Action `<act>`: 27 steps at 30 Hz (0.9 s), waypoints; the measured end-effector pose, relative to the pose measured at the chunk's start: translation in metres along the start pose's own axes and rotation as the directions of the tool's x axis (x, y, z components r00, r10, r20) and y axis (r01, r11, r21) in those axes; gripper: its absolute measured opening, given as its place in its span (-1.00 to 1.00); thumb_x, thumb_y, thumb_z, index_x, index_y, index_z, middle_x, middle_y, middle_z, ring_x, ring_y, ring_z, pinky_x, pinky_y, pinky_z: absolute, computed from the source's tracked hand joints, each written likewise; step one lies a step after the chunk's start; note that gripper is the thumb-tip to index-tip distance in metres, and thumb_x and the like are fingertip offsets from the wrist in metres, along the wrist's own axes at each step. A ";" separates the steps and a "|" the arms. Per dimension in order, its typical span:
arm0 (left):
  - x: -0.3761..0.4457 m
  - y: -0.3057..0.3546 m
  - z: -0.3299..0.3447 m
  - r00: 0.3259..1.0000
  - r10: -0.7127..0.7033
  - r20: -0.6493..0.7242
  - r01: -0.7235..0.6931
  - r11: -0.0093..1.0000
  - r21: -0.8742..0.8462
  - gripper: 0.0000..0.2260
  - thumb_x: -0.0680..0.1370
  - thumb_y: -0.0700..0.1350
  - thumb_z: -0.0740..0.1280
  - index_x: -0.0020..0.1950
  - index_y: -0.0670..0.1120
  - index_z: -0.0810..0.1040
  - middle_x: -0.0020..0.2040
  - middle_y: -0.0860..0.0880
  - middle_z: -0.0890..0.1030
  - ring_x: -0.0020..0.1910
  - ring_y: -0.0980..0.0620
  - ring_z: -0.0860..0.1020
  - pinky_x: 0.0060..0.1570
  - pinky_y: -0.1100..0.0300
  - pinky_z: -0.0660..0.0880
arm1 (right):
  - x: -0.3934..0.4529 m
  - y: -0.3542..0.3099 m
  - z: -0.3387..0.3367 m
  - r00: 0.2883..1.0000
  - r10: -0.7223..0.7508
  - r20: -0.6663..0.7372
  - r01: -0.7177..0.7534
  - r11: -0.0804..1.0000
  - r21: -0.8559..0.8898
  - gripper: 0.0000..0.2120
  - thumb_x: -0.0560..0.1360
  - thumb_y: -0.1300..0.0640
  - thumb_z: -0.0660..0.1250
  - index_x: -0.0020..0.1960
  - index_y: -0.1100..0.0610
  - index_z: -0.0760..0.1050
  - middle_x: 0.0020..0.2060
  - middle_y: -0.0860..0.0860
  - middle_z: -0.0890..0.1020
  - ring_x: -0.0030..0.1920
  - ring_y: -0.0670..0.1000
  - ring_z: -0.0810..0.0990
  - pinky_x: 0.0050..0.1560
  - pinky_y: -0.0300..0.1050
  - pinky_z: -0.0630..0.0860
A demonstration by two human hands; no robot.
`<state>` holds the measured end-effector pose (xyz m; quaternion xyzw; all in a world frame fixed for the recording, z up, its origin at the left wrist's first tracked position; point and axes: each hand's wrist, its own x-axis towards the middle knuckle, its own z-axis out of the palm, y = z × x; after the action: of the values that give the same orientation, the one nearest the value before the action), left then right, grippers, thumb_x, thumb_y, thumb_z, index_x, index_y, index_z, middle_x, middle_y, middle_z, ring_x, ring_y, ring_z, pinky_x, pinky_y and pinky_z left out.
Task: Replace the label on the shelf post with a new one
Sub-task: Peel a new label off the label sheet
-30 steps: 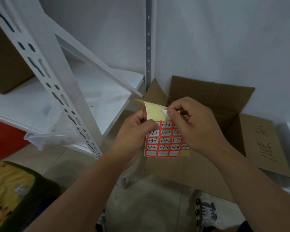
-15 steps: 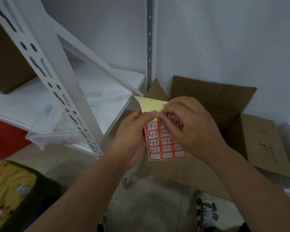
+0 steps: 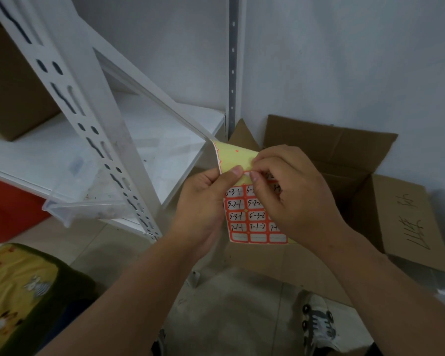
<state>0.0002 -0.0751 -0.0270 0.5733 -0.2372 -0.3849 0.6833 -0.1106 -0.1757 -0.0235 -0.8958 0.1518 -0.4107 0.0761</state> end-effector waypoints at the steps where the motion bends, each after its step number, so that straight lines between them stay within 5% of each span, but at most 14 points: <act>1: 0.000 0.000 0.000 1.000 -0.007 0.003 0.007 1.000 -0.013 -0.78 0.59 -0.09 0.28 0.07 -0.18 0.64 -0.03 -0.16 0.70 -0.05 -0.14 0.68 0.09 -0.07 0.57 | 0.000 0.000 0.001 1.000 0.008 -0.002 -0.008 1.000 0.007 -0.75 0.54 0.05 0.21 -0.04 0.20 0.57 -0.07 0.08 0.63 -0.03 -0.05 0.49 -0.02 -0.17 0.46; 12: -0.003 0.003 0.000 0.998 -0.055 0.027 0.057 0.993 -0.100 -0.74 0.59 -0.09 0.27 0.19 -0.21 0.56 0.01 -0.17 0.68 -0.03 -0.14 0.67 0.12 -0.12 0.56 | 0.000 -0.003 0.000 0.981 0.196 -0.014 -0.192 0.970 0.150 -0.70 0.56 -0.02 0.17 -0.06 0.16 0.56 -0.09 0.01 0.62 -0.08 -0.12 0.52 -0.03 -0.24 0.45; 19: -0.004 0.005 -0.001 0.991 -0.107 0.076 0.116 0.987 -0.115 -0.57 0.43 0.07 0.34 0.19 -0.16 0.57 0.05 -0.19 0.67 0.01 -0.22 0.66 0.13 -0.16 0.55 | -0.004 -0.003 0.005 0.994 0.109 -0.029 -0.108 0.992 0.058 -0.69 0.57 -0.01 0.16 0.01 0.16 0.59 -0.03 0.05 0.65 0.01 -0.10 0.49 0.11 -0.04 0.46; 27: -0.007 0.003 0.005 1.000 0.014 0.003 -0.014 0.990 -0.142 -0.81 0.62 -0.14 0.22 0.09 -0.17 0.58 -0.10 -0.11 0.71 -0.14 -0.07 0.69 -0.14 0.07 0.60 | -0.004 -0.010 0.006 0.958 0.224 -0.177 -0.217 0.974 0.058 -0.70 0.55 0.00 0.18 -0.02 0.16 0.60 0.03 0.05 0.62 0.14 -0.01 0.44 0.15 0.03 0.35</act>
<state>-0.0073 -0.0724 -0.0222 0.5207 -0.2147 -0.3973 0.7246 -0.1061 -0.1647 -0.0278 -0.8304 0.2493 -0.4826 0.1241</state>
